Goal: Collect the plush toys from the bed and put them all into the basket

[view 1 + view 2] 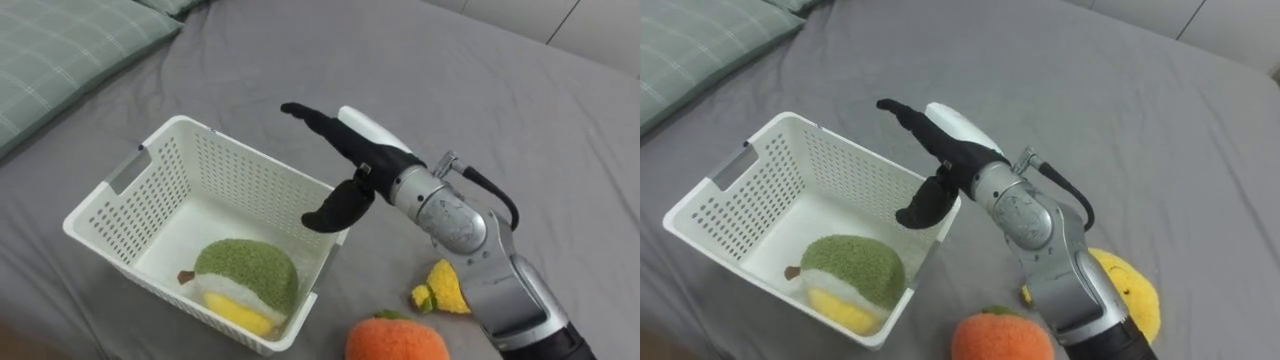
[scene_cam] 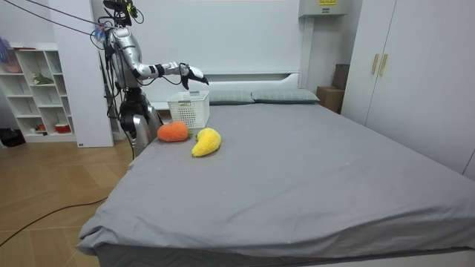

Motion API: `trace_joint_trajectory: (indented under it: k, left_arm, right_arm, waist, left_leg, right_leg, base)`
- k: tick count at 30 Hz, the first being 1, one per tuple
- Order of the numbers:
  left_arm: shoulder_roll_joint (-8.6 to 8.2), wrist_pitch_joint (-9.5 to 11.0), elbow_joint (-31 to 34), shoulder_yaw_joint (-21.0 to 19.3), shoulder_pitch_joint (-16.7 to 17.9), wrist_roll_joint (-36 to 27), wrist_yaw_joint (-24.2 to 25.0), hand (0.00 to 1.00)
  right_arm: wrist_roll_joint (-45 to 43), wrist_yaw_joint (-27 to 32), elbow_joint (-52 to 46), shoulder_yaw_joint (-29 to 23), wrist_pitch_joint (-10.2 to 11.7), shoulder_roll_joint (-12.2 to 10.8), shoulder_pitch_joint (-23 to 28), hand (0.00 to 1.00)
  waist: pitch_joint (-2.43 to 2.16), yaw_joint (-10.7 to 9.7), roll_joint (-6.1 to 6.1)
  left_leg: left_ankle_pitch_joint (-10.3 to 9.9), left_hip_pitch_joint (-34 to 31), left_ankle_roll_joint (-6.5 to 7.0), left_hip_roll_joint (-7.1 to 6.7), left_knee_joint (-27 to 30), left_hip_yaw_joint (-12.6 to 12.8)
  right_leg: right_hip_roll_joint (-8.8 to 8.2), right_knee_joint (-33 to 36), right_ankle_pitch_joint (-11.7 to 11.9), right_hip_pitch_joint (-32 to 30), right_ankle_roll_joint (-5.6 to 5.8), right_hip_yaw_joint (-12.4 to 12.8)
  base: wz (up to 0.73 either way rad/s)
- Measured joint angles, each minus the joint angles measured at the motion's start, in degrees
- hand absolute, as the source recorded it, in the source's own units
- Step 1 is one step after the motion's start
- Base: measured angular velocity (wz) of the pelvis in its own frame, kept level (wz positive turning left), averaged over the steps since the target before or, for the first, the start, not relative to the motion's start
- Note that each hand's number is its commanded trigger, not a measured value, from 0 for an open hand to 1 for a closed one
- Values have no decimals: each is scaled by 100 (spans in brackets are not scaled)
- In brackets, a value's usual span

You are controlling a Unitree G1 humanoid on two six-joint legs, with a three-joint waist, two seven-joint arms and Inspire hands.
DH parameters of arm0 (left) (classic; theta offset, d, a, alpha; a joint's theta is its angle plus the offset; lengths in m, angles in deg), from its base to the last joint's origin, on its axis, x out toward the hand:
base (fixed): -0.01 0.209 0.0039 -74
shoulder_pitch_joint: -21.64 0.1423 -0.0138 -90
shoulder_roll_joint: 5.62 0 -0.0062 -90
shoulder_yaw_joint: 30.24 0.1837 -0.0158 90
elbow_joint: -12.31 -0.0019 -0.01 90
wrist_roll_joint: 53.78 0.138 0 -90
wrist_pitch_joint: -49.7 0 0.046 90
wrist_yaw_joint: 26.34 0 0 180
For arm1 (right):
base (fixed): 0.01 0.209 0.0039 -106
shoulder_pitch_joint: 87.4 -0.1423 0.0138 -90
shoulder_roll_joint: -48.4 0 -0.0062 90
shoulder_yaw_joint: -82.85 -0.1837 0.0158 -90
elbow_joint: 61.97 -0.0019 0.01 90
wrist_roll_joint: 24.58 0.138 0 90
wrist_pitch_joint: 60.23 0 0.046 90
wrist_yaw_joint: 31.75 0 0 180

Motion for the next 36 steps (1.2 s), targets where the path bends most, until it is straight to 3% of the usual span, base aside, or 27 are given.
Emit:
trace_joint_trajectory:
  k: [6, 9, 16, 18, 21, 22, 28, 36]
  left_arm:
    - [-17, -10, 0, -147, 106, 113, 5, 0]
    - [-24, -9, -1, -193, 127, 113, 54, 0]
    - [-152, 43, -83, -565, 253, 101, 0, 0]
    - [-182, 74, -184, -564, 264, 101, -102, 0]
    - [-205, 135, -302, -577, 277, 101, -211, 0]
    - [-209, 148, -314, -580, 301, 101, -224, 0]
    - [-214, 256, -347, -582, 436, 102, -227, 0]
    - [-202, 256, -344, -564, 580, 98, -223, 0]
  right_arm:
    - [-60, 127, 0, -69, 1, 33, 25, 0]
    - [-59, 222, -1, -295, 48, 29, 266, 0]
    - [-233, 532, -40, -1148, 124, 157, 944, 0]
    - [-208, 682, -39, -1315, 163, 219, 1066, 0]
    - [-234, 884, -30, -1561, 230, 225, 1300, 0]
    - [-235, 937, -29, -1648, 246, 232, 1368, 0]
    - [-237, 981, 48, -2027, 260, 252, 1526, 0]
    - [-190, 975, 340, -2056, 307, 262, 1854, 0]
  waist:
    - [3, -138, 14]
    - [-1, -230, 36]
    - [-88, -609, 88]
    - [-91, -619, 84]
    - [-93, -775, 85]
    - [-112, -852, 55]
    - [-94, -1078, 77]
    - [-94, -1246, 73]
  left_leg:
    - [0, 3, 0, -1, 6, -8]
    - [0, 31, 0, -5, 7, -15]
    - [4, 67, 4, -2, -37, 47]
    - [4, 128, 4, 14, -56, 163]
    - [3, 165, 3, 17, -80, 200]
    - [3, 170, 3, 18, -80, 222]
    - [1, 250, 5, 21, -88, 300]
    - [-7, 255, 15, 22, -87, 299]
  right_leg:
    - [2, -22, 4, 23, 4, -2]
    - [-7, -79, 18, 80, 17, 1]
    - [-11, -72, 20, 82, 19, 50]
    - [-6, -72, 21, 78, 18, 162]
    - [-2, -72, 22, 89, 17, 202]
    - [-3, -70, 22, 88, 18, 212]
    - [20, -52, 31, 120, 24, 320]
    - [24, -49, 49, 149, 32, 330]
  base:
    - [0]
    - [1]
    - [-3]
    - [-25]
    - [-12]
    - [-6]
    - [-8]
    - [0]
